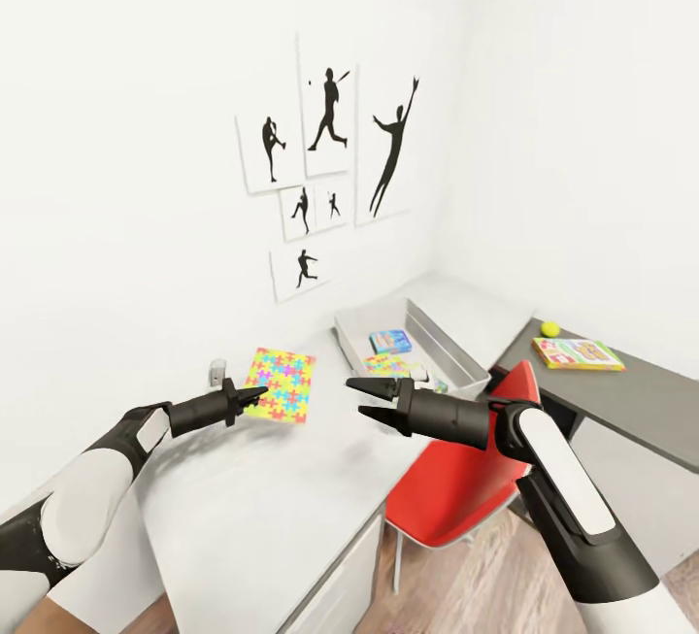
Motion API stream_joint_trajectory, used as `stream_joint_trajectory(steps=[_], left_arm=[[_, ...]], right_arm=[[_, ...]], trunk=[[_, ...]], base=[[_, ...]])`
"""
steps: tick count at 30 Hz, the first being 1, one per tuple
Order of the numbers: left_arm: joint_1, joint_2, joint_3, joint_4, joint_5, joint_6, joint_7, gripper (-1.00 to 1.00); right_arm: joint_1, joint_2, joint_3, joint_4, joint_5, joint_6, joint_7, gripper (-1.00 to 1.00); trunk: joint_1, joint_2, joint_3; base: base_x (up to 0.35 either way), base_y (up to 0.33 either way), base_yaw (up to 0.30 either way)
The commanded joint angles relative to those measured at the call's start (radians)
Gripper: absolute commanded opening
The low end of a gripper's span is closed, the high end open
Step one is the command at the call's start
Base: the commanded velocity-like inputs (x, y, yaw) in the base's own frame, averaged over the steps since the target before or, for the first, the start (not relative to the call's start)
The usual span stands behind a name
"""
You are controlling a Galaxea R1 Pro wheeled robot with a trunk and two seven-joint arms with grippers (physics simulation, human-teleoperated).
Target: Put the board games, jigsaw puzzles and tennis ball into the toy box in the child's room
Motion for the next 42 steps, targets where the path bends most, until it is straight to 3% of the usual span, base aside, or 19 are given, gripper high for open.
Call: stream_joint_trajectory(steps=[1,9,17,23,25,28,33,38,42], left_arm=[[-0.001,0.001,0.005,0.000,-0.002,0.008,-0.003,-1.00],[-0.001,0.001,0.005,0.000,-0.002,0.007,-0.003,-1.00],[-0.001,0.024,0.009,0.000,-0.001,0.006,-0.010,-1.00],[-0.001,0.058,0.004,0.000,-0.003,0.006,-0.122,-1.00],[0.000,0.065,0.003,0.000,-0.004,0.006,-0.152,-1.00],[0.001,0.071,0.002,0.000,-0.004,0.007,-0.172,-1.00],[0.001,0.084,0.001,0.000,-0.005,0.008,-0.225,-1.00],[0.002,0.100,-0.001,-0.001,-0.010,0.009,-0.347,-1.00],[0.002,0.116,0.000,-0.001,-0.011,0.007,-0.376,-1.00]], right_arm=[[-0.001,0.000,0.001,0.000,-0.010,0.000,-0.010,1.00],[-0.001,0.000,0.001,0.000,-0.009,0.000,-0.011,1.00],[-0.001,-0.001,0.000,0.000,-0.009,0.000,-0.010,1.00],[-0.001,-0.012,-0.009,-0.001,-0.009,0.000,-0.009,1.00],[-0.001,-0.025,-0.025,-0.001,-0.009,0.003,-0.007,1.00],[0.000,-0.064,-0.047,-0.001,-0.010,0.006,0.008,1.00],[0.002,-0.124,-0.056,0.001,-0.009,0.006,0.126,1.00],[0.002,-0.158,-0.057,0.009,-0.008,0.000,0.157,1.00],[0.018,-0.179,-0.064,0.011,0.002,-0.009,0.160,1.00]], trunk=[[-0.003,0.006,0.001],[-0.034,0.062,0.026],[-0.061,0.111,0.048],[-0.061,0.111,0.048],[-0.061,0.111,0.048],[-0.061,0.111,0.048],[-0.061,0.111,0.048],[-0.061,0.111,0.048],[-0.061,0.111,0.048]], base=[[0.000,0.000,-0.276],[0.000,0.000,-0.276],[0.000,0.000,-0.276],[0.000,0.000,-0.276],[0.000,0.000,-0.276],[0.000,0.000,-0.276],[0.000,0.000,-0.254],[0.000,0.000,-0.103],[0.000,0.000,-0.013]])
